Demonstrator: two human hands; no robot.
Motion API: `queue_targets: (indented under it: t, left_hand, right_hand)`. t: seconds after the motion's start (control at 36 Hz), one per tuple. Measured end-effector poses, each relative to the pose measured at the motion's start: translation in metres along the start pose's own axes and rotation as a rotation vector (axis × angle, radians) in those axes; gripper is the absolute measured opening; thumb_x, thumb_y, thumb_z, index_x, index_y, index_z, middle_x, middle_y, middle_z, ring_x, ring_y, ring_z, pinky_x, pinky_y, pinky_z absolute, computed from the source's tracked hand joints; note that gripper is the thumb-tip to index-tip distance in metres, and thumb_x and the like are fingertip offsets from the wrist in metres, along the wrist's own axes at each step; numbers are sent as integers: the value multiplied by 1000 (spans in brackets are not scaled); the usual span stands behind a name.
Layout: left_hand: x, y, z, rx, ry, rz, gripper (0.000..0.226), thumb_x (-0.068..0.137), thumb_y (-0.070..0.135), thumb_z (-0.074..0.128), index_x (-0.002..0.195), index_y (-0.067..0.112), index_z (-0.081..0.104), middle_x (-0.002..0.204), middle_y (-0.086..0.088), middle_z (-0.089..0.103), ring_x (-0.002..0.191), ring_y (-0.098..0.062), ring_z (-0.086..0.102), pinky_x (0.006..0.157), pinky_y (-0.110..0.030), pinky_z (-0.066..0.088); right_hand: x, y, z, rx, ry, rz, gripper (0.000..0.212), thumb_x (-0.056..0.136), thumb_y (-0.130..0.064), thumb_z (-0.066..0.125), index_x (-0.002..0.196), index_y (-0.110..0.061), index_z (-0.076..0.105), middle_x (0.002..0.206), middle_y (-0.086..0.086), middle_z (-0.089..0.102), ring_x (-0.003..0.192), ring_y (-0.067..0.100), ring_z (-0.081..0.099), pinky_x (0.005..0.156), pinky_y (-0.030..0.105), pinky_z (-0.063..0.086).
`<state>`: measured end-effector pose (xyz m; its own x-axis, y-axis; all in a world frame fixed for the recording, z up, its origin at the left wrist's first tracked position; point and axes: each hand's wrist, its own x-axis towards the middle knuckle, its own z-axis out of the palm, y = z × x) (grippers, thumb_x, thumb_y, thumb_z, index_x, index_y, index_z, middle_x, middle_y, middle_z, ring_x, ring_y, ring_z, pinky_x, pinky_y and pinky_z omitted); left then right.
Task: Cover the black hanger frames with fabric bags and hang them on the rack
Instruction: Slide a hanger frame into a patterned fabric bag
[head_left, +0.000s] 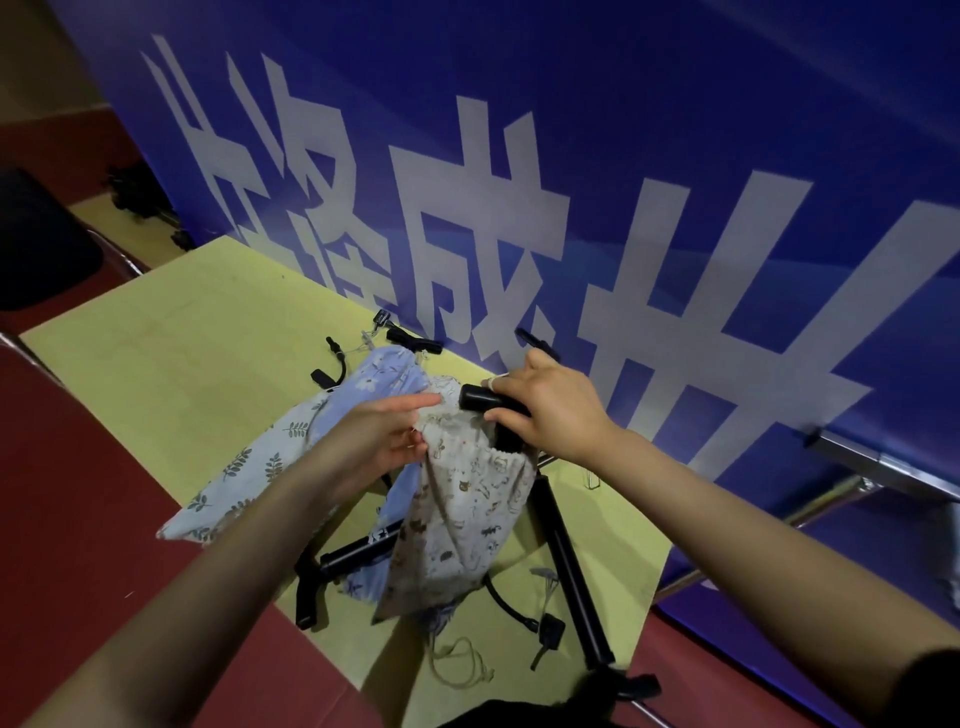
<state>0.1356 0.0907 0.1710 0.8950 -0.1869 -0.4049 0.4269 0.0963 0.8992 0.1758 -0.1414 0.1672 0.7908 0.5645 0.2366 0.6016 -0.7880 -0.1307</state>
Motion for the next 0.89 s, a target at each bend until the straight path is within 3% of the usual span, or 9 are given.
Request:
queue_targets:
  t: [0.11,0.17,0.25,0.36,0.44,0.5,0.64,0.78,0.89]
  left_hand:
    - [-1,-15,3,228,58,90,37,101,2,34,118,16,63,78,-13,43,69,-22,52,64,-24,53]
    - [-4,-23,3,467,76,255,32,102,3,34,107,15,63,86,-19,48,70,-19,57,64,-20,51]
    - [-5,-30,-6,910,35,434,28,101,5,38,94,19,60,96,-6,51,67,-4,57,63,-12,44]
    - [3,-27,-17,1256,-16,445,24,101,12,42,110,22,62,102,1,50,71,-15,52,68,-27,43]
    - [8,-23,-22,1360,-89,442,23,100,13,47,117,12,63,111,-2,53,79,-8,49,70,-12,35]
    - [8,-21,-25,1386,-152,428,19,98,16,54,113,13,65,104,3,52,79,-6,51,71,-6,34]
    - [6,-11,-28,1398,-189,465,6,95,23,60,93,28,61,92,11,52,78,-8,55,73,-24,46]
    - [3,-6,-27,1346,-55,652,10,97,29,52,88,26,54,82,17,48,71,-2,51,63,-14,35]
    - [4,-3,-23,1391,25,769,44,93,44,31,99,14,63,86,8,53,70,-13,55,61,-24,39]
  right_hand:
    - [-1,1,1,24,3,7,37,94,-48,52,118,-23,63,99,-8,69,89,8,32,57,31,39]
    - [-1,3,0,34,-4,13,35,94,-48,52,117,-24,63,98,-8,68,88,8,29,57,31,38]
    - [-1,6,0,33,-6,8,33,94,-47,53,113,-24,63,97,-8,68,87,7,28,58,29,31]
    - [-2,6,0,42,3,-3,32,93,-48,53,110,-23,64,94,-8,68,86,8,29,57,29,34]
    - [-1,3,-2,31,-13,8,34,94,-49,51,113,-24,63,96,-8,68,87,6,28,59,32,42]
    - [0,2,-2,34,-15,13,35,94,-49,51,116,-24,63,98,-8,68,89,7,31,61,33,45]
    - [0,1,-3,36,-14,8,38,94,-48,53,122,-23,62,102,-7,68,96,13,40,62,33,44]
    - [-1,0,-3,50,-3,9,38,94,-48,53,120,-23,63,98,-7,68,90,8,33,60,32,43]
    - [-1,0,-3,44,-1,12,35,94,-47,53,115,-21,64,94,-6,68,88,6,27,59,33,44]
